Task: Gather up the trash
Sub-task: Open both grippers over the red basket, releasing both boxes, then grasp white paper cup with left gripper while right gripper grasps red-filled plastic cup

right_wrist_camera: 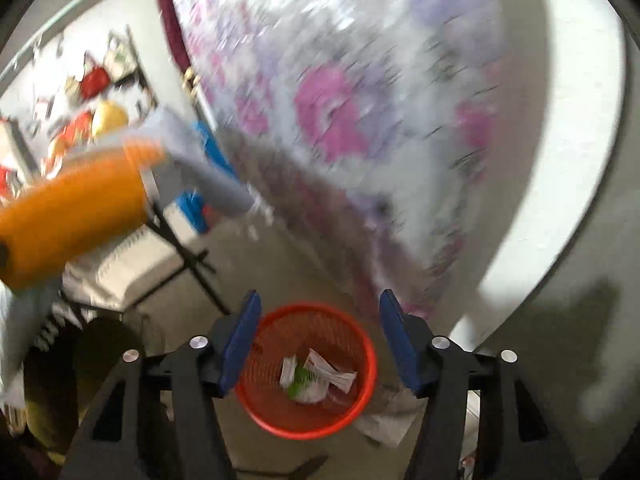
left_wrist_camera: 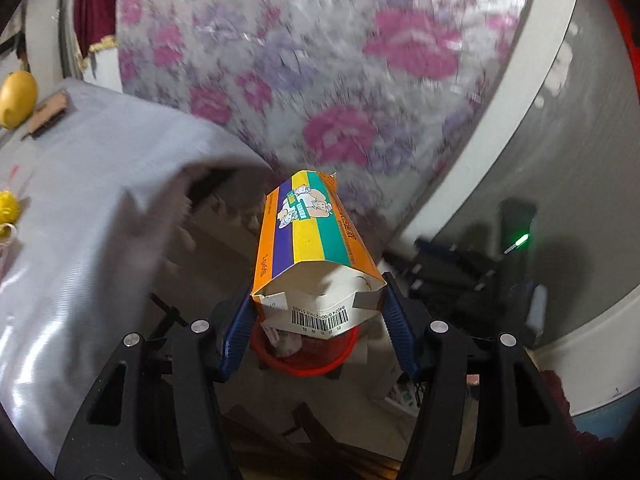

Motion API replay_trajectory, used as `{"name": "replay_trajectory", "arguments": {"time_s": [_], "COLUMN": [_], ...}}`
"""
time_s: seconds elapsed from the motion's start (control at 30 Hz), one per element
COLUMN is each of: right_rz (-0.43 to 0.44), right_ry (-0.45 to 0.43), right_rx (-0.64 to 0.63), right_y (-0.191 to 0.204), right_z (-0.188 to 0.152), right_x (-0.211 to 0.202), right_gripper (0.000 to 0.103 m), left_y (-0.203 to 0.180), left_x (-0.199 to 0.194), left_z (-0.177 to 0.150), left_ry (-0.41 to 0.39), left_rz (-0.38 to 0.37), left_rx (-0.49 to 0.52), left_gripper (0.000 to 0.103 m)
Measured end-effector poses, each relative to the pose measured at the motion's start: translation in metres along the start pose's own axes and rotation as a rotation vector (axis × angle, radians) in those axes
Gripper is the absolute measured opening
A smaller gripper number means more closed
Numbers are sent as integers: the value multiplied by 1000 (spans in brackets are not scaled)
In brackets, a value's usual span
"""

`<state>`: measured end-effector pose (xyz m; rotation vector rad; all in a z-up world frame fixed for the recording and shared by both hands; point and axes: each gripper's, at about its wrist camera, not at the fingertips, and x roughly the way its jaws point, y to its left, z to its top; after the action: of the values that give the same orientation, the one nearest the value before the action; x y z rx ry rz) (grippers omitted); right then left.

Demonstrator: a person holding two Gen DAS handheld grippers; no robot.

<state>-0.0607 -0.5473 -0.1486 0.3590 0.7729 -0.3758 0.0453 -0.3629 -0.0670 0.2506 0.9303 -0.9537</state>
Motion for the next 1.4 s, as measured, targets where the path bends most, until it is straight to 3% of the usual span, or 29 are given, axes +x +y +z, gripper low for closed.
{"name": "replay_trajectory", "arguments": {"time_s": [0.13,0.23,0.3,0.47,0.8,1.23,1.4], "right_rz": [5,10,13,41,78,148,203], "right_ry": [-30,-35,-40,-53,-62,-107,-122], "right_rx": [39,49,53,60,13,-79,-125], "right_y": [-7,-13,-13,-12,12,66,103], "right_z": [4,5,6,7,10,21,28], "right_x": [-5,-9,-13,-18,-23,-51,-60], "right_gripper": [62,62,62,63,68,74,79], "left_y": [-8,-14,-15,-10,-2,43,79], "left_x": [26,42,48,50,19,-52,-85], "left_z": [-1,-1,-1,1,2,2,-6], "left_ry": [58,68,66,64,-17,-183,-246], "left_rz": [-10,20,49,69,139,215,262], "left_rx": [27,54,58,40,27,-93,-182], "left_gripper": [62,67,77,80,87,92,93]}}
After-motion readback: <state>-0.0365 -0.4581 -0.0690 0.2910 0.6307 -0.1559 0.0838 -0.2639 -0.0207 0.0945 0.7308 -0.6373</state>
